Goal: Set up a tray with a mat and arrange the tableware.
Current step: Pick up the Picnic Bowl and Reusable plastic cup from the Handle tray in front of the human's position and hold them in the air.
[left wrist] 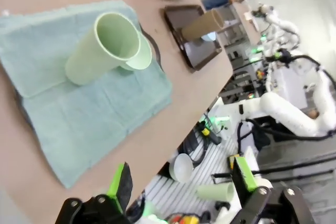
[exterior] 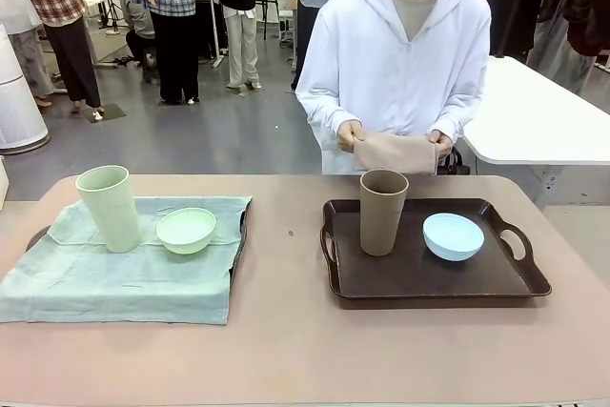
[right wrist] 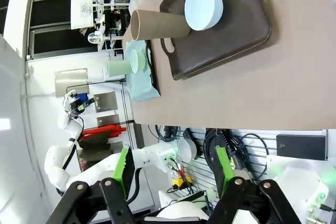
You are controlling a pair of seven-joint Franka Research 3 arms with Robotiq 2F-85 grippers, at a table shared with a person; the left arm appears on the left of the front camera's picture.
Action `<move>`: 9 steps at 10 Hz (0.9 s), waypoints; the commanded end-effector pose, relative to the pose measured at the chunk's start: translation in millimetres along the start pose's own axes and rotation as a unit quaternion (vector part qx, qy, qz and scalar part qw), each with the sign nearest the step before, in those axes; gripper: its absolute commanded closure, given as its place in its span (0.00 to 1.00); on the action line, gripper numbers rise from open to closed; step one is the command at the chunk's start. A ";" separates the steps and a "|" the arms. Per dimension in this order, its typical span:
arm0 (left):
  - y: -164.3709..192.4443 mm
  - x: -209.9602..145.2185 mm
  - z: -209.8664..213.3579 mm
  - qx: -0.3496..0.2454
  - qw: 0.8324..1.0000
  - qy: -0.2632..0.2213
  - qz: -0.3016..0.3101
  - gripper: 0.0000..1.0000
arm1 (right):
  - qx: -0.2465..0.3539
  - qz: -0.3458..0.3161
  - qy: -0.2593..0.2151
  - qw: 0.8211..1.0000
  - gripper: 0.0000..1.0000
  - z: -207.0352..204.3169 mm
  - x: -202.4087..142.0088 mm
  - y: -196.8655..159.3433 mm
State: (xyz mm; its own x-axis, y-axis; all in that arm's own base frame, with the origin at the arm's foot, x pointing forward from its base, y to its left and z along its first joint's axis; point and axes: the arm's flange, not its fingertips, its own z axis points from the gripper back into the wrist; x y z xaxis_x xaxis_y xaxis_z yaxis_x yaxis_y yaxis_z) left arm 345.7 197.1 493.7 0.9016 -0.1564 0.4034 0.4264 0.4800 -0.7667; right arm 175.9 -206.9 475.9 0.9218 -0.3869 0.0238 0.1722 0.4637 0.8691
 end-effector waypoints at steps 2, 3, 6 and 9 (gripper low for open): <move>-0.4 -2.9 3.8 0.002 0.999 -0.006 0.037 0.00 | 0.007 0.001 -0.004 1.000 0.22 2.3 -1.2 -2.5; -0.4 -2.9 3.8 0.002 0.999 -0.006 0.037 0.00 | 0.007 0.001 -0.004 1.000 0.22 2.3 -1.2 -2.5; -0.4 -2.9 3.8 0.002 0.999 -0.006 0.037 0.00 | 0.007 0.001 -0.004 1.000 0.22 2.3 -1.2 -2.5; -0.4 -2.9 3.8 0.002 0.999 -0.006 0.037 0.00 | 0.007 0.001 -0.004 1.000 0.22 2.3 -1.2 -2.5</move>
State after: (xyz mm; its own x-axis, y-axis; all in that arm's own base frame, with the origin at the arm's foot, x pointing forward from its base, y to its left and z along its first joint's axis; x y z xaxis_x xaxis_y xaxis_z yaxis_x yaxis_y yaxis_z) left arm 343.6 201.0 492.9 0.9247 -0.1220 0.3605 0.3715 0.4957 -0.7850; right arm 173.2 -209.2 475.8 0.9167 -0.3988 0.0232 0.1786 0.4612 0.8691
